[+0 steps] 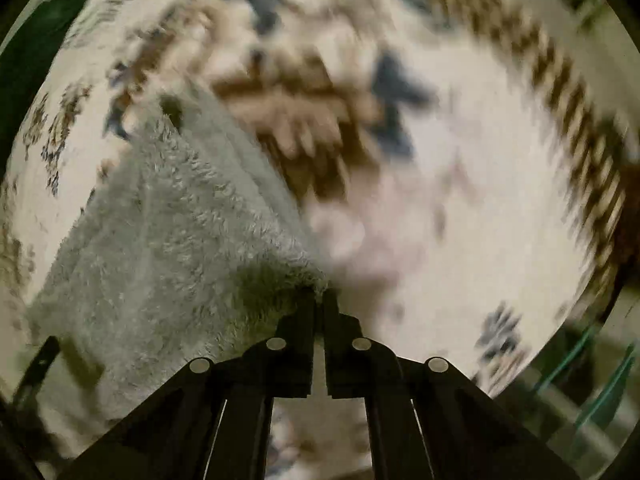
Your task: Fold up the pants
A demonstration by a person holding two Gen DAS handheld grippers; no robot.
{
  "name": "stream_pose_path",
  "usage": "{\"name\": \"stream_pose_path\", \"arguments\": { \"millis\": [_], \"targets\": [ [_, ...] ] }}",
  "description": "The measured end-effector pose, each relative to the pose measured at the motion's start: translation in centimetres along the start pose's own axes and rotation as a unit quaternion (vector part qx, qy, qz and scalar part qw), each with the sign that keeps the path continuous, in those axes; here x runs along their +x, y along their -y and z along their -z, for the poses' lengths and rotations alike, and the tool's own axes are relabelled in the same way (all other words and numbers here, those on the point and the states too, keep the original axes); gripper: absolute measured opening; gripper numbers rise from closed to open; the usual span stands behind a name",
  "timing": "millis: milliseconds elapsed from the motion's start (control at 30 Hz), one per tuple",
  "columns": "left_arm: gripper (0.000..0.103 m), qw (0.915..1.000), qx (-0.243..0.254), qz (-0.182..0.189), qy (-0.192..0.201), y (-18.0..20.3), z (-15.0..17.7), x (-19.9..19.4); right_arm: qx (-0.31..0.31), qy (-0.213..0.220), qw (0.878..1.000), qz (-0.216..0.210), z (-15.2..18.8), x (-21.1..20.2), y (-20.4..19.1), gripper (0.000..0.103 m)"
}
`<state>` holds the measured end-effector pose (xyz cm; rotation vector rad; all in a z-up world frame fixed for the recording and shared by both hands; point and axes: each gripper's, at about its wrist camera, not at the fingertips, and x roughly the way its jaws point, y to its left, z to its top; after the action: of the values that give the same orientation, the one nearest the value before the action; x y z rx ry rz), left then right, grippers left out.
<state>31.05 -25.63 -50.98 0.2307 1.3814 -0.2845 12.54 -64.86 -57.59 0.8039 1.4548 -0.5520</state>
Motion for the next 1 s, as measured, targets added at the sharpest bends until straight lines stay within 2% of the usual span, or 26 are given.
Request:
{"name": "stream_pose_path", "arguments": {
  "millis": [67, 133, 200, 300, 433, 500, 600, 700, 833, 1000],
  "targets": [
    [0.096, 1.0000, -0.003, 0.002, -0.001, 0.2, 0.0, 0.1, 0.015, -0.006, 1.000, -0.009, 0.1, -0.3, 1.0, 0.012],
    [0.096, 1.0000, 0.001, 0.001, 0.003, 0.3, 0.0, 0.0, 0.022, 0.023, 0.999, -0.025, 0.1, -2.0, 1.4, 0.018],
    [0.096, 1.0000, -0.001, 0.001, 0.007, 0.0, 0.0, -0.2, 0.022, 0.040, 0.998, -0.038, 0.1, -3.6, 1.1, 0.053],
    [0.096, 0.9998, -0.017, 0.002, 0.005, -1.6, 0.0, -0.8, -0.022, 0.058, 0.998, -0.023, 1.3, -5.4, -2.4, 0.080],
    [0.096, 0.9974, -0.070, -0.007, 0.018, -7.3, 0.3, -2.7, -0.128, 0.052, 0.990, 0.005, 4.4, -4.2, -13.1, 0.087],
    [0.096, 0.9946, -0.098, -0.023, 0.023, -11.3, 0.6, -3.4, -0.173, 0.038, 0.984, -0.005, 6.5, -2.9, -18.5, 0.087],
    [0.096, 0.9875, -0.146, -0.055, 0.021, -19.1, 1.3, -3.7, -0.214, 0.011, 0.977, -0.025, 9.4, -0.6, -25.4, 0.087],
    [0.096, 0.9751, -0.209, -0.073, 0.003, -28.3, 2.3, -3.6, -0.235, -0.020, 0.971, -0.041, 13.3, 2.0, -32.0, 0.087],
    [0.096, 0.9572, -0.278, -0.080, -0.005, -39.9, 3.2, -3.7, -0.164, -0.096, 0.977, -0.095, 18.9, 6.1, -36.3, 0.087],
    [0.096, 0.9510, -0.298, -0.083, -0.002, -47.7, 2.1, -3.6, -0.049, -0.165, 0.977, -0.125, 25.2, 11.8, -37.5, 0.087]
  ]
}}
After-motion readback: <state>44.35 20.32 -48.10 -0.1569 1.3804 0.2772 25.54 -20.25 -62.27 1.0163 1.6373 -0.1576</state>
